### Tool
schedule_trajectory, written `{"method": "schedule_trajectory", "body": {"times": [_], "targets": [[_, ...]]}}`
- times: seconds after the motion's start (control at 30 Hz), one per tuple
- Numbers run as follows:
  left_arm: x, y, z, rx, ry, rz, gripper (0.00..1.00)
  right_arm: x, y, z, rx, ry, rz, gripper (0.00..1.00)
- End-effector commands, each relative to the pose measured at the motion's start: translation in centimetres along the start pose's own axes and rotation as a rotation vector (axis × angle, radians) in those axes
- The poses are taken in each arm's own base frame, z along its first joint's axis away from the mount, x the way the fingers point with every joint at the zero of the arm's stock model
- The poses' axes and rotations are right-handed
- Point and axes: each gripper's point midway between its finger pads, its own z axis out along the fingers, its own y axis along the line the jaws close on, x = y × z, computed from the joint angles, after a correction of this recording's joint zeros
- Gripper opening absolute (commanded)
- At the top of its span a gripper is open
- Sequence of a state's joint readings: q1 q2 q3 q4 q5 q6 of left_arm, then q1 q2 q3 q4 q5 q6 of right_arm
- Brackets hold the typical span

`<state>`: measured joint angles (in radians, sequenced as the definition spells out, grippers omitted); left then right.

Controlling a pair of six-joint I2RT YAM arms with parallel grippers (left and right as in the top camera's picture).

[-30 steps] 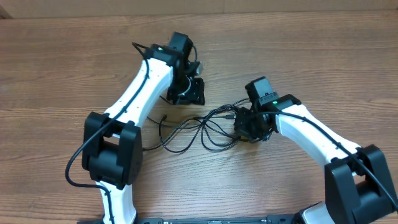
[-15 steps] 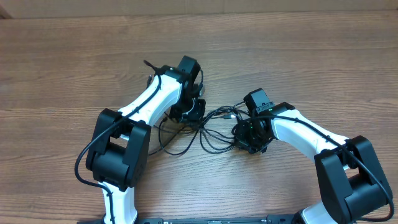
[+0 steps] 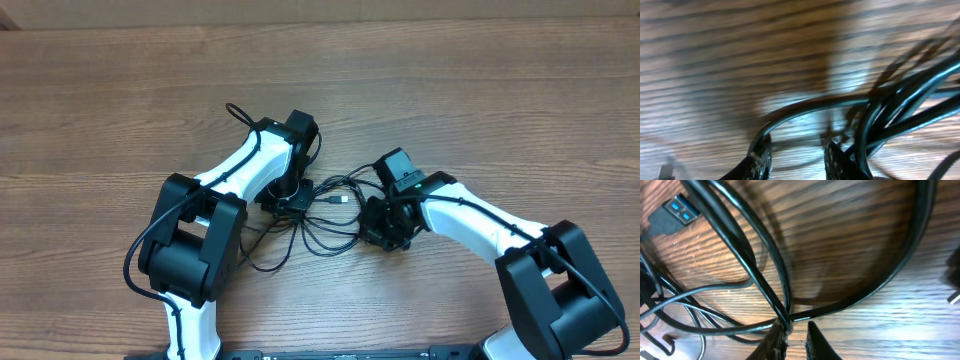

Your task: Untangle cables

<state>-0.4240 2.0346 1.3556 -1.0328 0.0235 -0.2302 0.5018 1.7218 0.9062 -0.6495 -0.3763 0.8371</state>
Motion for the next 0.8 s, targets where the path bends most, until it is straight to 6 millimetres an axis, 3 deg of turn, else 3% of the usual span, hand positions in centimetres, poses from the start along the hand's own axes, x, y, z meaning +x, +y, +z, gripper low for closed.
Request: {"method": "schedule_trajectory", "body": {"times": [0.0,0.17,0.4,0.53,0.6,0.7,0.77], "targets": [[0.4,1.5,0.2,-0.052,0.019,-0.032,0.34,0.4,-0.1,0.6,0.028,-0.017,0.003,0.14],[-0.9,0.9,-2.7,-0.009,-0.032,-0.047,0.32,0.3,0.0,0.6,0.026,-0.022,0.001,0.15],[-4.1,-1.9,-9.6,0.149,-0.213,-0.031,0.38,0.3,-0.1,0.6,0.029,-0.024,0.001,0.19],[-5.2,-2.6,-10.2,0.180,-0.260,-0.028,0.37,0.3,-0.1,0.6,0.028,-0.024,0.001,0.19],[-5.4,-2.8,-10.1,0.181,-0.261,-0.026,0.36,0.3,-0.1,0.6,0.029,-0.024,0.001,0.13],[-5.6,-3.1,-9.9,0.184,-0.267,-0.033,0.31,0.3,-0.1,0.6,0.028,-0.025,0.001,0.12],[-5.8,-3.6,-9.9,0.188,-0.282,-0.023,0.22,0.3,-0.1,0.6,0.027,-0.025,0.000,0.10]]}}
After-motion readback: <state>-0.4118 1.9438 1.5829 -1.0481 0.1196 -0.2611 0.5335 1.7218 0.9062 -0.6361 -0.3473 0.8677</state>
